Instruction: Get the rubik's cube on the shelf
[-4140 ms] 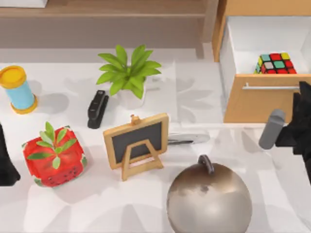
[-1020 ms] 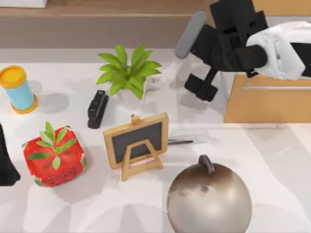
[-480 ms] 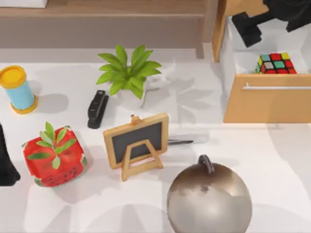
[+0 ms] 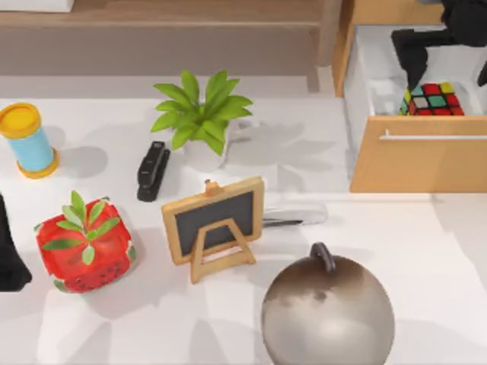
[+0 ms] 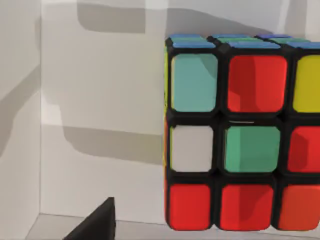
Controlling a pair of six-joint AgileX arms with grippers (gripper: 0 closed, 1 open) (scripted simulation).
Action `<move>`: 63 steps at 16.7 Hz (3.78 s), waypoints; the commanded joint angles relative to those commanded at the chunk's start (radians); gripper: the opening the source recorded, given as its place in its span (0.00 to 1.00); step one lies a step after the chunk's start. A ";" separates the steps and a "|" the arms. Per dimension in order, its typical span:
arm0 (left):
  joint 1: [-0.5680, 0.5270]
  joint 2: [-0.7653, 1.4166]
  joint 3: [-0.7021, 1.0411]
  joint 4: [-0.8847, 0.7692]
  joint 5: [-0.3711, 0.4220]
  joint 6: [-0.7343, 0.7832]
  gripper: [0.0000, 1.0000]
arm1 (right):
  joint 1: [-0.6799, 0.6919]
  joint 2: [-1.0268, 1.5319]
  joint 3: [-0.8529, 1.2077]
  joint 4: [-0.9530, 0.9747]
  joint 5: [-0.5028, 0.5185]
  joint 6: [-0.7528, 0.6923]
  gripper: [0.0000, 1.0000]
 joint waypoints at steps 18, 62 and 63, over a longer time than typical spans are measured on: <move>0.000 0.000 0.000 0.000 0.000 0.000 1.00 | 0.003 -0.005 -0.223 0.214 0.001 0.002 1.00; 0.000 0.000 0.000 0.000 0.000 0.000 1.00 | -0.018 -0.054 -0.142 0.110 -0.040 -0.116 0.00; 0.000 0.000 0.000 0.000 0.000 0.000 1.00 | -0.012 -0.036 -0.128 0.097 -0.032 -0.097 0.00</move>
